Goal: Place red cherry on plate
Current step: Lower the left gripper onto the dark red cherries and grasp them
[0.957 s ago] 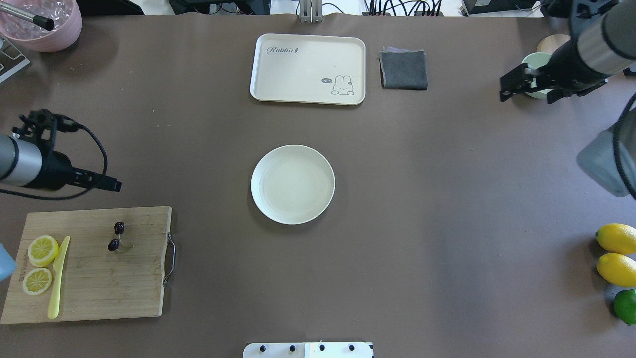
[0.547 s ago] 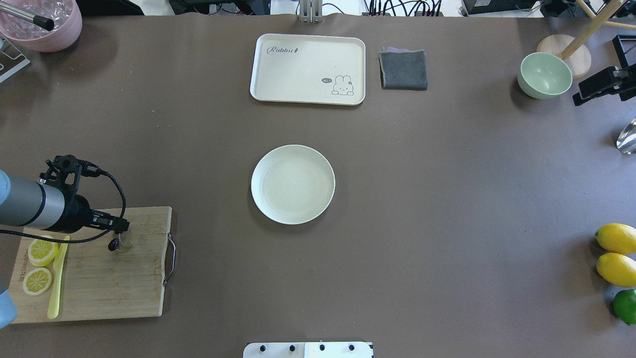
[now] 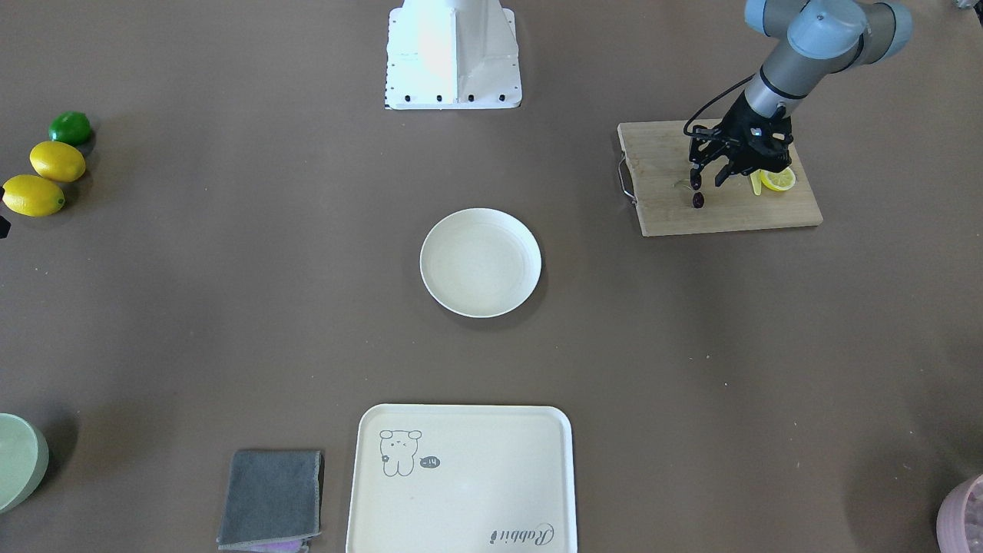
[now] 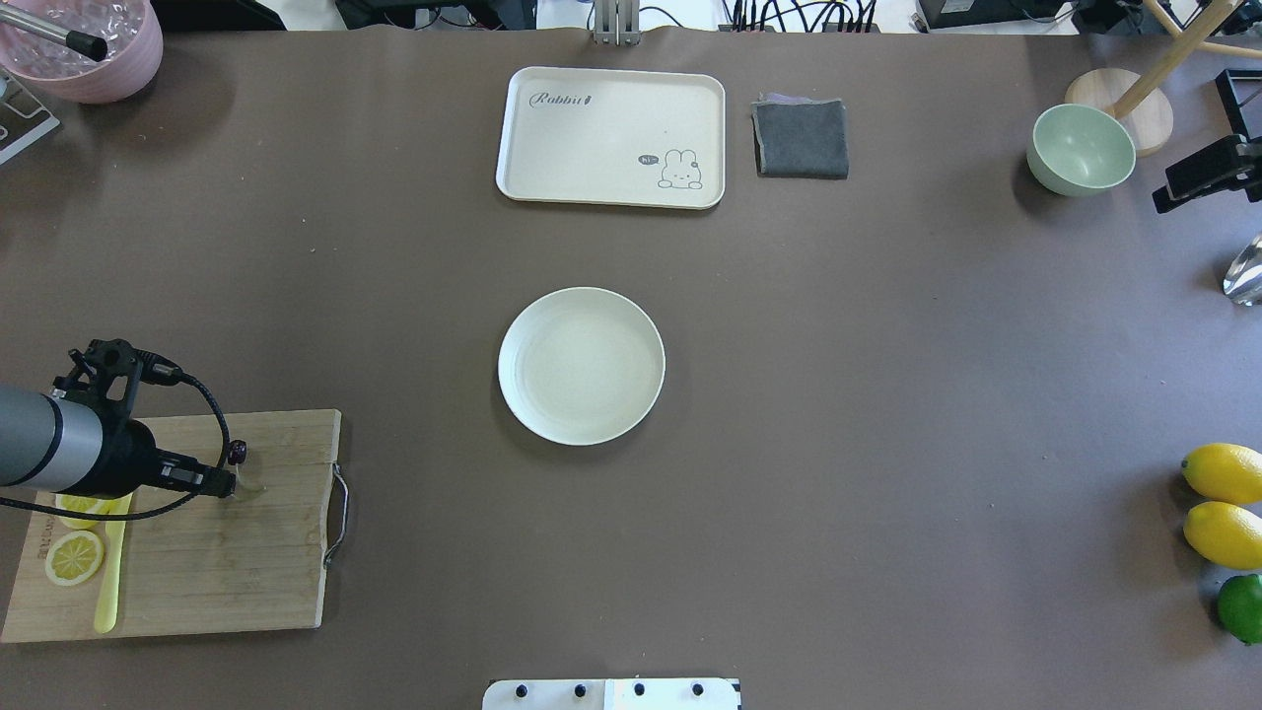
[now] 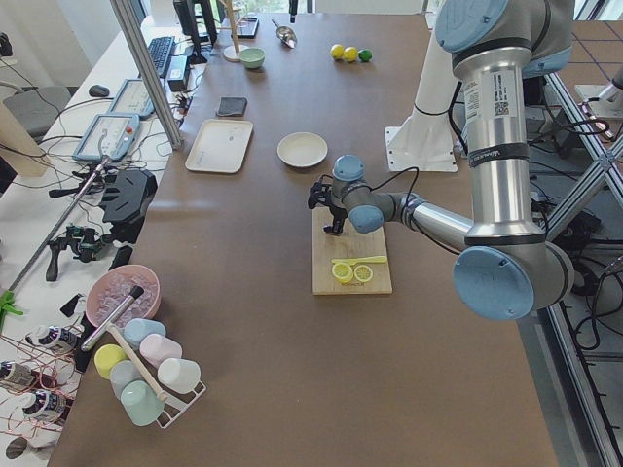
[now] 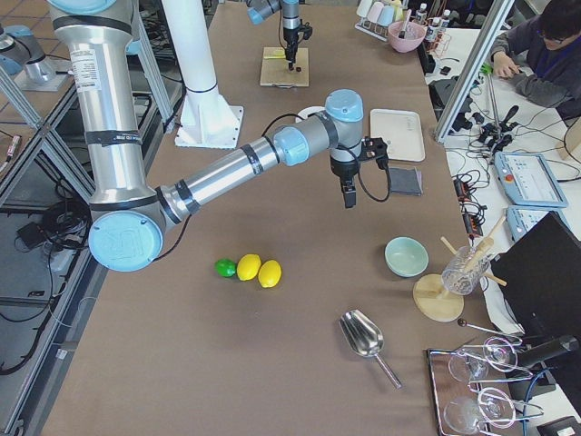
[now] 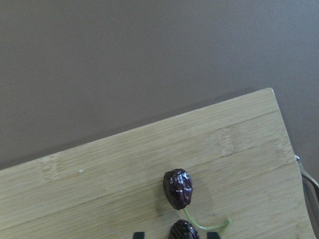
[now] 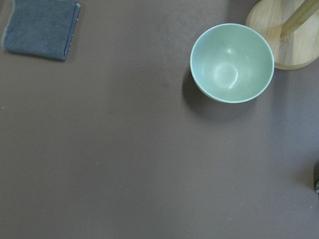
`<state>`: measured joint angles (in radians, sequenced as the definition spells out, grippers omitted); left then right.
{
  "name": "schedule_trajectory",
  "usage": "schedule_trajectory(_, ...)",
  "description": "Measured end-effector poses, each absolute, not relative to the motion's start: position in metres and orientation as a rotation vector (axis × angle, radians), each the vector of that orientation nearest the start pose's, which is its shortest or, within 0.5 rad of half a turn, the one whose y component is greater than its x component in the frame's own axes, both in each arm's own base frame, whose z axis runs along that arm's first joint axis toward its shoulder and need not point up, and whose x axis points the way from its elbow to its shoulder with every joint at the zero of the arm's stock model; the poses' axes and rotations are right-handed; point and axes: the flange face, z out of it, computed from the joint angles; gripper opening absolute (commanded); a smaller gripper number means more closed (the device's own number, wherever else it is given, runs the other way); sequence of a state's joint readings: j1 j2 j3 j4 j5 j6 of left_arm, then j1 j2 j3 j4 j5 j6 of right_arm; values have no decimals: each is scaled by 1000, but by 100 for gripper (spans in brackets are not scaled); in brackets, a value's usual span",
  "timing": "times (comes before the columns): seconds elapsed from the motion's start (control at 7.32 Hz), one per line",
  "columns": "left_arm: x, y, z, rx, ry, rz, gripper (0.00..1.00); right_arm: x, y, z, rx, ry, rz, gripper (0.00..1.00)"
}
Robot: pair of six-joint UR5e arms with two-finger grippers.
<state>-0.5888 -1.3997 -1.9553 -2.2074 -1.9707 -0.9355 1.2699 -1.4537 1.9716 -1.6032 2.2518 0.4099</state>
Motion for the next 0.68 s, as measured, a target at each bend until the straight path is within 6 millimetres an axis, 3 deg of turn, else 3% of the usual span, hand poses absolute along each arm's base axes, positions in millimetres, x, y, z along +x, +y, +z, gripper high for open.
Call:
schedule_trajectory(0.27, 324, -325, 483, 174, 904, 220, 42, -85, -513, 413, 204, -786, -63, 100)
schedule_trajectory(0.55, 325, -326, 485, 182, 896, 218, 20, -86, -513, 413, 203, -785, -63, 100)
schedule_trajectory(0.68, 326, -326, 487, 185, 890, 216, 5, -86, -513, 414, 203, -785, -62, 100)
